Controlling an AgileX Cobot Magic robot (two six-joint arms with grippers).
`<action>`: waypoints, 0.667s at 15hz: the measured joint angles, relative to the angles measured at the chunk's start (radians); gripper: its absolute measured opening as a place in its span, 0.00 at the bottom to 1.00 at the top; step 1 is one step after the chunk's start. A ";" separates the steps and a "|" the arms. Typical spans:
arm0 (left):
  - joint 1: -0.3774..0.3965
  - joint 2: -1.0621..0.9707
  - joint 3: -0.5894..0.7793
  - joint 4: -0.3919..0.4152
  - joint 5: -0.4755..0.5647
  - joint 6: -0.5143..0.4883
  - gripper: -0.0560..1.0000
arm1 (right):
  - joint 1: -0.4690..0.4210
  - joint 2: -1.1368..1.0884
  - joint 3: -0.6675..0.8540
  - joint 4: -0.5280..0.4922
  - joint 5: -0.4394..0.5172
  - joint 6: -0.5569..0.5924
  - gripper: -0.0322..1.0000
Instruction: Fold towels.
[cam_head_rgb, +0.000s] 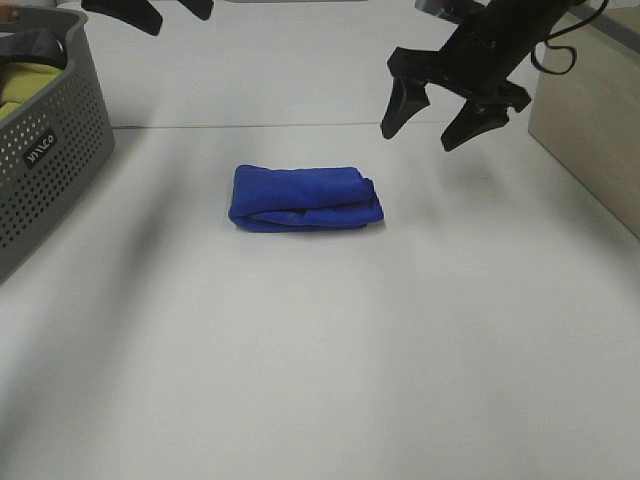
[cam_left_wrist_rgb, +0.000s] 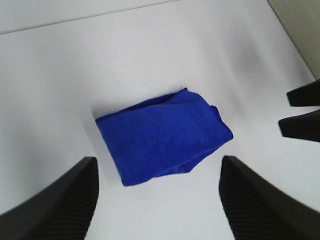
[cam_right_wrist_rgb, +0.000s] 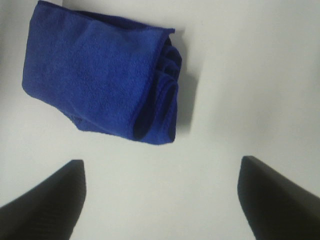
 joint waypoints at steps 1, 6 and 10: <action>-0.010 -0.034 0.000 0.040 0.025 -0.010 0.67 | 0.000 -0.042 0.000 -0.028 0.033 0.028 0.79; -0.149 -0.244 0.066 0.351 0.039 -0.086 0.67 | 0.000 -0.190 0.000 -0.121 0.159 0.077 0.79; -0.185 -0.616 0.482 0.462 0.041 -0.168 0.67 | 0.000 -0.441 0.121 -0.164 0.163 0.078 0.79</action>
